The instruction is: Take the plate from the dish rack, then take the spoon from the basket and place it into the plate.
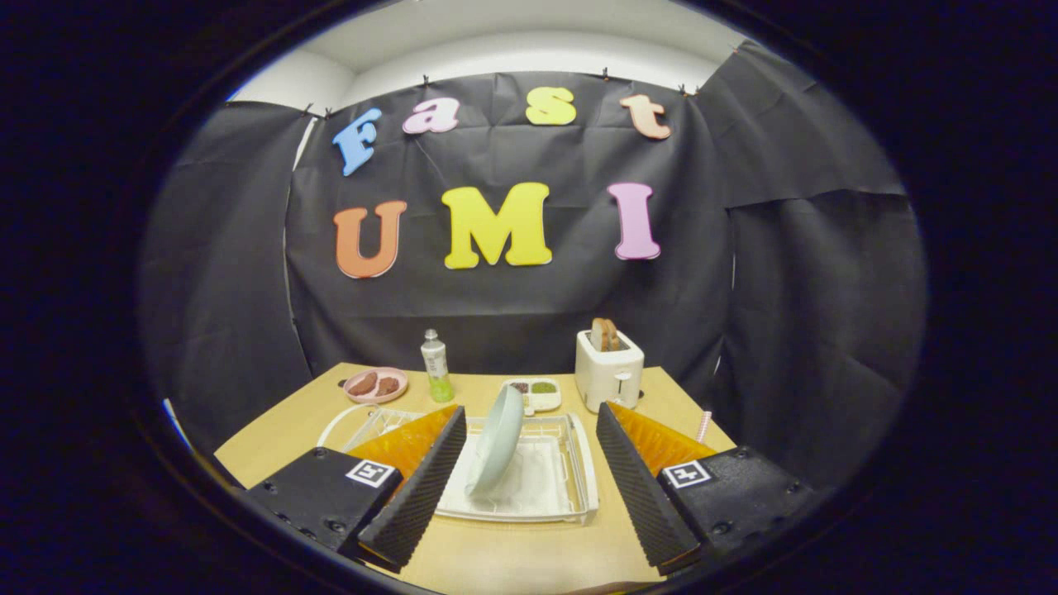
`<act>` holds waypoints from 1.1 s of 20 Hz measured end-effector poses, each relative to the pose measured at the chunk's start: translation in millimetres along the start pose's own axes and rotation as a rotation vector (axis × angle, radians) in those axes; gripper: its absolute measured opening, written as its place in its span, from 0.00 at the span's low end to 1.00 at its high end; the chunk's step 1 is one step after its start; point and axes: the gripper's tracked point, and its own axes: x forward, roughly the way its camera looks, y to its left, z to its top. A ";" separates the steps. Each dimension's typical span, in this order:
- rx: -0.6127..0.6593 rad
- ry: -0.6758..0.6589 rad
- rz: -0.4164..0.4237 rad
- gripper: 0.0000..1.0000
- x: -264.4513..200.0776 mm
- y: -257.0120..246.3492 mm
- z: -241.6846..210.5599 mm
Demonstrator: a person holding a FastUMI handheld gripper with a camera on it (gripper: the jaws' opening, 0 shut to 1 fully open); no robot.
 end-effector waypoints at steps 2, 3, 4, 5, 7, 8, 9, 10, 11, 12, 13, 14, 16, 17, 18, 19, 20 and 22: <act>-0.007 0.088 -0.001 1.00 30.6 -0.5 4.4; -0.014 0.142 0.010 1.00 45.3 1.5 4.7; -0.012 0.220 0.045 1.00 59.7 9.3 -0.3; 0.003 0.281 0.066 1.00 71.3 14.6 -3.2; 0.054 0.416 0.109 0.97 88.9 19.3 -15.0; 0.075 0.504 0.115 0.96 96.1 23.7 -23.1; 0.081 0.600 0.082 0.93 100.7 19.4 -31.3; 0.067 0.668 0.049 0.91 106.5 14.9 -38.2; 0.053 0.694 0.041 0.90 112.4 14.8 -38.9; 0.037 0.706 0.040 0.89 120.4 15.0 -36.0; 0.009 0.722 0.002 0.89 123.7 8.9 -33.3; -0.011 0.719 -0.035 0.89 127.5 5.2 -28.3; -0.033 0.708 -0.050 0.88 133.7 12.1 -14.1; -0.056 0.738 -0.069 0.86 133.3 13.2 -12.1; -0.098 0.782 -0.094 0.83 134.7 15.5 -11.9; -0.137 0.810 -0.113 0.79 137.4 17.4 -8.4; -0.163 0.828 -0.117 0.76 142.1 22.9 -6.1; -0.185 0.861 -0.119 0.67 146.3 29.6 -7.3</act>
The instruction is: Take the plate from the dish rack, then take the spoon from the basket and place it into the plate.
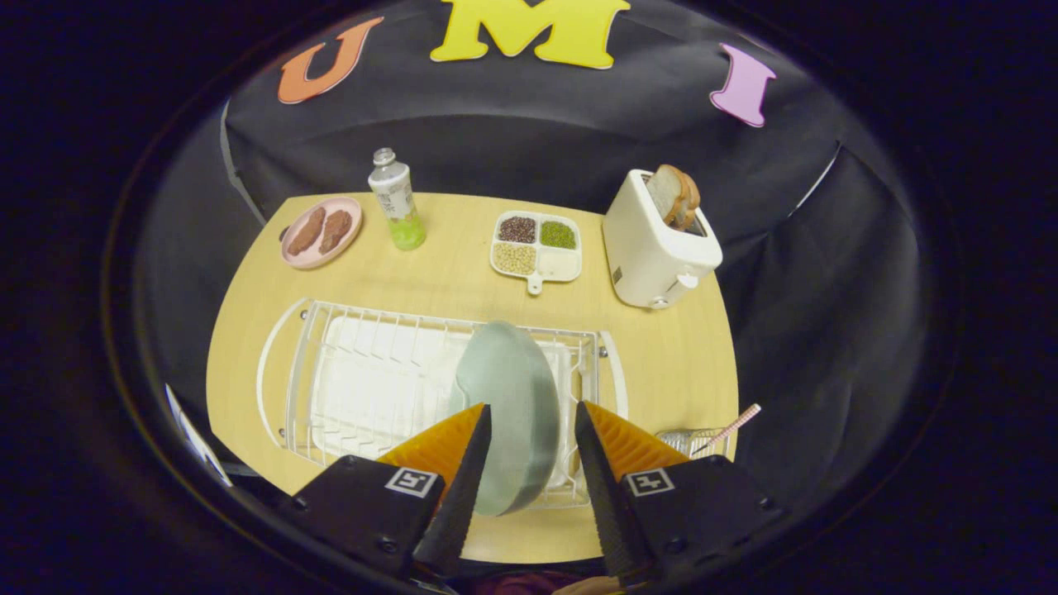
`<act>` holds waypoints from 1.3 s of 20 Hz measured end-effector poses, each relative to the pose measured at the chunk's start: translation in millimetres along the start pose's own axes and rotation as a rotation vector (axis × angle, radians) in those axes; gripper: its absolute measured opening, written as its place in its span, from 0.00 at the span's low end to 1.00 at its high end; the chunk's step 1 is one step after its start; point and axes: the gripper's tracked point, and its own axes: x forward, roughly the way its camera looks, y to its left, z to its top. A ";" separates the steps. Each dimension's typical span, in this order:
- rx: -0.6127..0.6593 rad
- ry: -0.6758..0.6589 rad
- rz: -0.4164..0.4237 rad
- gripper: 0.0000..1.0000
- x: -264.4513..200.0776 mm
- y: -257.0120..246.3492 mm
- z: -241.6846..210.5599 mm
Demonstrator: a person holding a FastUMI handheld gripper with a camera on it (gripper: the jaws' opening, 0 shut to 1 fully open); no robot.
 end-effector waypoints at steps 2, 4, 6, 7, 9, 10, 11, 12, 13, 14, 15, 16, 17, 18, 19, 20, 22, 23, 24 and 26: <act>0.011 0.056 -0.037 0.53 4.4 -5.0 -2.5; 0.034 0.086 -0.077 0.27 9.2 -14.2 -2.4; 0.045 0.102 -0.095 0.23 12.4 -19.7 -4.6; 0.045 0.105 -0.101 0.22 13.3 -21.4 -4.4; 0.031 0.091 -0.096 0.20 14.5 -22.1 -3.9; 0.023 0.088 -0.088 0.20 14.7 -22.3 -4.4; 0.024 0.092 -0.086 0.20 15.7 -23.5 -4.6; 0.025 0.099 -0.080 0.20 16.7 -24.3 -6.1; 0.031 0.100 -0.079 0.20 16.1 -25.7 -7.0; 0.036 0.106 -0.083 0.20 16.6 -26.9 -8.3; 0.027 0.117 -0.095 0.20 14.9 -29.1 -10.3; 0.015 0.135 -0.117 0.18 13.0 -33.2 -14.5; 0.010 0.138 -0.126 0.15 10.3 -32.7 -13.6; 0.003 0.140 -0.135 0.11 7.9 -33.1 -14.2; 0.006 0.138 -0.141 0.10 5.6 -33.1 -14.0; 0.010 0.135 -0.150 0.09 3.7 -32.5 -14.4; 0.004 0.124 -0.155 0.09 0.3 -27.7 -14.1; -0.006 0.119 -0.168 0.09 -1.6 -27.1 -14.4; -0.009 0.108 -0.180 0.09 -4.1 -26.7 -12.6; -0.001 0.067 -0.212 0.08 -9.1 -24.6 -7.7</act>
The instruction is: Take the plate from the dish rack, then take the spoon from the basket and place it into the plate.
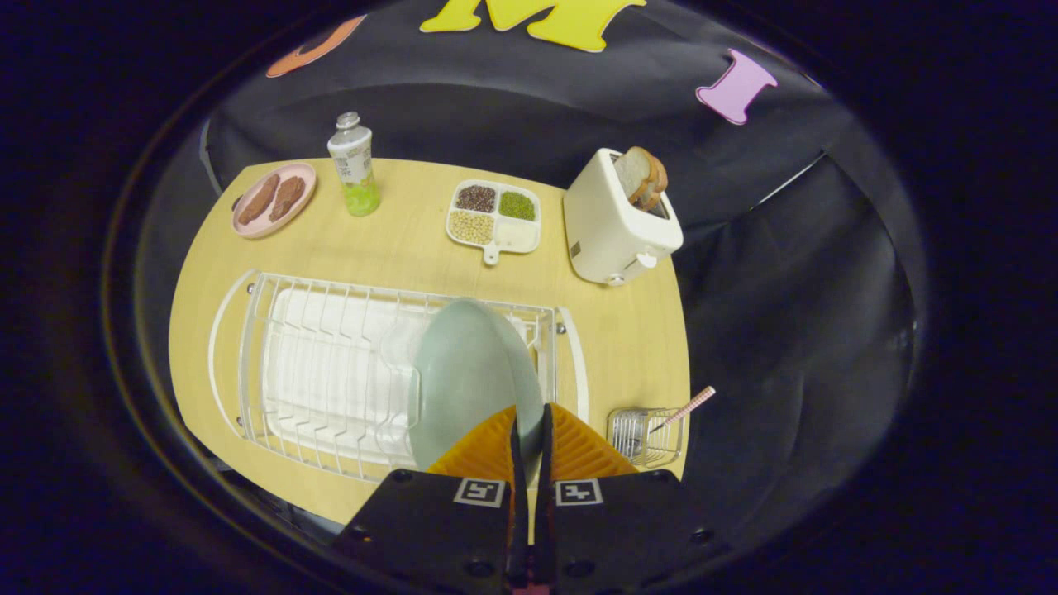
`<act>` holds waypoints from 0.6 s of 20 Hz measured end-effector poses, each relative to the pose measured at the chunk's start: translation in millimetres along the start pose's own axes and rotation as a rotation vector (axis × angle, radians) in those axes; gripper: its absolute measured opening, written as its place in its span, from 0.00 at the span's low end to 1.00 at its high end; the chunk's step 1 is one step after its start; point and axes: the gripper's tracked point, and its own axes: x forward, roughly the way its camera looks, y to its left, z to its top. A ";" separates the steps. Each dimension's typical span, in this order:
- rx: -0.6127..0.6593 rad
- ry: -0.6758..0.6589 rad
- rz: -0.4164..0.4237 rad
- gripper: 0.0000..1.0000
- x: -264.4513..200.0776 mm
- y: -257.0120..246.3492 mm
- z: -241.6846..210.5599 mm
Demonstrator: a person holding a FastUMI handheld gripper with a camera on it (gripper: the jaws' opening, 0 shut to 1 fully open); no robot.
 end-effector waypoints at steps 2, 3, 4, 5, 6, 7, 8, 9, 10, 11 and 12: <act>-0.004 -0.045 -0.061 0.08 -5.7 -1.7 4.6; -0.010 -0.071 -0.095 0.08 -11.2 -4.8 8.3; -0.013 -0.096 -0.110 0.08 -17.7 -3.0 11.2; -0.026 -0.118 -0.101 0.08 -25.1 1.4 12.6; -0.036 -0.133 -0.071 0.08 -34.5 8.0 11.5; -0.035 -0.144 -0.045 0.06 -43.5 13.0 10.0; -0.029 -0.152 -0.041 0.06 -50.5 10.4 6.0; -0.028 -0.159 -0.038 0.06 -57.3 7.9 1.7; -0.024 -0.165 -0.026 0.06 -64.0 7.3 -5.8; -0.026 -0.174 -0.002 0.06 -70.5 9.5 -12.7; -0.023 -0.188 0.026 0.06 -75.1 11.9 -22.2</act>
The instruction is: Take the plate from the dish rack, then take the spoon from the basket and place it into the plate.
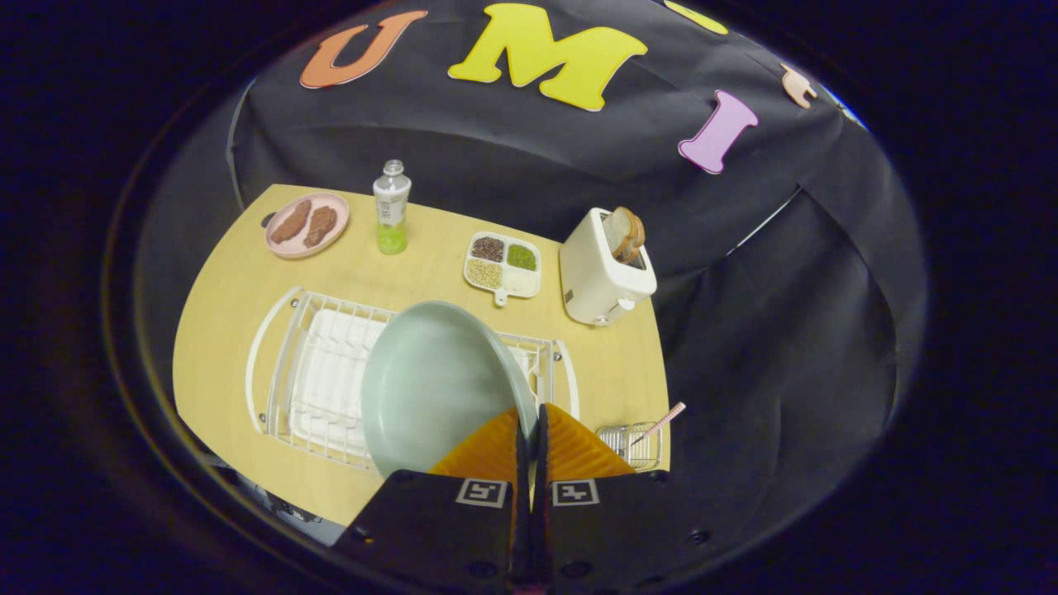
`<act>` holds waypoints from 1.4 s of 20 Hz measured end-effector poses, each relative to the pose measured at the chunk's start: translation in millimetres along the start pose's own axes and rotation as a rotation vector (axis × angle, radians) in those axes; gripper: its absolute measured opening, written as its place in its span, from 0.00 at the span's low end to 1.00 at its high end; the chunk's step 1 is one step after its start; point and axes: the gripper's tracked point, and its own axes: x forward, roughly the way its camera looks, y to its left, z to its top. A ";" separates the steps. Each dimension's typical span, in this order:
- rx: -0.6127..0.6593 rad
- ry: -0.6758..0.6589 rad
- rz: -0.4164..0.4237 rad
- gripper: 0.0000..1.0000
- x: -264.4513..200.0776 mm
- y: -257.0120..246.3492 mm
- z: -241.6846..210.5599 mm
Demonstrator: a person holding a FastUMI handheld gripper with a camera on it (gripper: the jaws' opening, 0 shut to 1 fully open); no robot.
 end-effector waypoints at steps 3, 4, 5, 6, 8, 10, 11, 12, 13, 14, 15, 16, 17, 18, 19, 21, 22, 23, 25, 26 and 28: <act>0.029 -0.018 0.083 0.06 -10.0 1.1 -43.1; 0.041 -0.025 0.117 0.06 -9.9 3.0 -61.2; 0.054 -0.034 0.152 0.06 -8.7 3.9 -78.9; 0.077 -0.040 0.184 0.06 -6.3 4.4 -97.9; 0.110 -0.038 0.238 0.06 5.7 6.1 -134.4; 0.131 -0.021 0.261 0.06 26.6 6.7 -168.7; 0.141 -0.006 0.270 0.06 37.7 7.7 -183.4; 0.141 0.010 0.284 0.06 48.5 11.4 -199.5; 0.151 0.026 0.299 0.06 59.0 13.5 -212.4; 0.164 0.042 0.311 0.06 69.2 14.6 -224.6; 0.177 0.053 0.318 0.06 79.5 14.5 -233.3; 0.204 0.060 0.331 0.06 90.1 16.4 -239.1; 0.215 0.066 0.341 0.06 100.6 18.6 -244.2; 0.209 0.078 0.341 0.06 111.8 21.6 -252.1; 0.217 0.080 0.367 0.06 118.7 24.2 -255.2; 0.247 0.085 0.417 0.06 131.9 28.5 -258.9; 0.249 0.084 0.421 0.06 137.0 27.4 -261.2; 0.246 0.080 0.414 0.06 142.5 26.4 -263.4; 0.222 0.078 0.404 0.06 154.3 26.1 -271.0; 0.218 0.084 0.407 0.06 159.1 26.2 -275.4; 0.224 0.111 0.404 0.08 170.8 22.8 -281.5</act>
